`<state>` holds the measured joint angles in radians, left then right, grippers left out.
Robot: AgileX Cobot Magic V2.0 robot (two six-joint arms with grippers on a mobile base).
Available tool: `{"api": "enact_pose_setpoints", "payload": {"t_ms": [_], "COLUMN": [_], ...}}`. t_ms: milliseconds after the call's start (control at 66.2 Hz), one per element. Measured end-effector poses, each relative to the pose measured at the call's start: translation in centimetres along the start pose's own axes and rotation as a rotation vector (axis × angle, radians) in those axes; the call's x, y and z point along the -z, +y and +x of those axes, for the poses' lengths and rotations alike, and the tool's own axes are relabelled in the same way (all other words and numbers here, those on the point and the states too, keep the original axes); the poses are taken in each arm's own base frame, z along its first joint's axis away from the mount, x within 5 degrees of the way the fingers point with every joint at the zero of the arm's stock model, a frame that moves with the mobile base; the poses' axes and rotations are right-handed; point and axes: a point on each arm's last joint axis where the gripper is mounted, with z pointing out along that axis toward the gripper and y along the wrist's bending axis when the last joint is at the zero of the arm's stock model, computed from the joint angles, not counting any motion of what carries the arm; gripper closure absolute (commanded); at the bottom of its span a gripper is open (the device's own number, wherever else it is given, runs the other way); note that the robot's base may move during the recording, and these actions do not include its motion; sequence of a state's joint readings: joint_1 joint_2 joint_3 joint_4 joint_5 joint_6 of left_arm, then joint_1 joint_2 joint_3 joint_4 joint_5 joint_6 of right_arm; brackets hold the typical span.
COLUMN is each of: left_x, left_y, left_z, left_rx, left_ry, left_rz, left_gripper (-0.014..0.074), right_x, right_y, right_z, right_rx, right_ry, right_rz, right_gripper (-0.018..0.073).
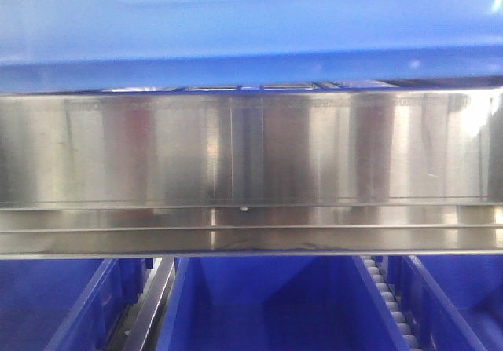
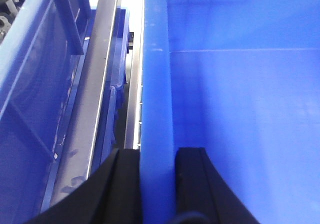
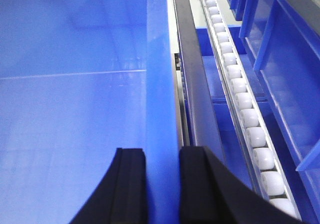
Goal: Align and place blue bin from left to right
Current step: 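Lift the blue bin with both grippers up off the roller shelf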
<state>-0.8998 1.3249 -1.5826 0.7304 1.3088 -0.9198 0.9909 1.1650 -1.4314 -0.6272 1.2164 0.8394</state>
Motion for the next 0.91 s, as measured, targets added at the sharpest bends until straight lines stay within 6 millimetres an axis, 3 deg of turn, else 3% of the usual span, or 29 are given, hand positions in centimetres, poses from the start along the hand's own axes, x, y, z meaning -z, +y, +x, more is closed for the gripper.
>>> {"api": "enact_pose_setpoints", "payload": {"t_ms": [907], "left_x": [0.07], "left_y": [0.00], "left_z": [-0.10], "left_rx": [0.000], "left_ry": [-0.011], "left_rz": [0.007], "left_gripper": [0.0707], "right_x": [-0.01], "right_y": [-0.01], "right_z": [0.00], "right_rx": [-0.001], "right_ry": [-0.001], "right_rz": [0.001], "right_gripper": [0.0629]}}
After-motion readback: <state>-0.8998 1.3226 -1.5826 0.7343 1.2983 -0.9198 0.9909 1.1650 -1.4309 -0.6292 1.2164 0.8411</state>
